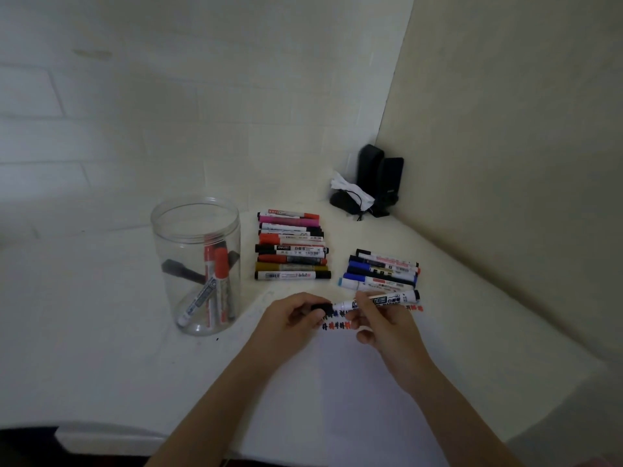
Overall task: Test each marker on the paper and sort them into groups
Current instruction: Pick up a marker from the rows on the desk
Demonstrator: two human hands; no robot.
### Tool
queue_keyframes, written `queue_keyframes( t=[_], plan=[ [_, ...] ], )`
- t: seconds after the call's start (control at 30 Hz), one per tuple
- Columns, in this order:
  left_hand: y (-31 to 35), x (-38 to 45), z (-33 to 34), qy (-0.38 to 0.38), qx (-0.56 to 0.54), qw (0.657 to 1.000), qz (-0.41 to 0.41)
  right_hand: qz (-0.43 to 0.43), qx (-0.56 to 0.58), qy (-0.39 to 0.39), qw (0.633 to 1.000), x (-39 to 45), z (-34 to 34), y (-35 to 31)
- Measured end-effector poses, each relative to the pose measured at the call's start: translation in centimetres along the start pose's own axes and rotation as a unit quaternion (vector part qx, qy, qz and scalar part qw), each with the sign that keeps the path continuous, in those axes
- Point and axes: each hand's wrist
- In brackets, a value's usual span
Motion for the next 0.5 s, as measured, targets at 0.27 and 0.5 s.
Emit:
queue_keyframes(
  t=[0.27,0.5],
  plan=[
    [-0.5,0.0,-0.1,0.003,-0.065,0.998,-0.011,-0.030,-0.029,0.012,0.999,0.1,1.2,0.6],
    [-0.3,0.0,-0.3,0.009,-0.060,0.998,-0.010,-0.009,-0.044,0.037,0.998,0.0,1.9,1.4]
  ],
)
Point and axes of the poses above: each hand's wrist, its own x-axis towards the middle knuckle, its own z-axis out of the palm, y = z × x, and after that the axes turned 6 degrees about y, right-handed
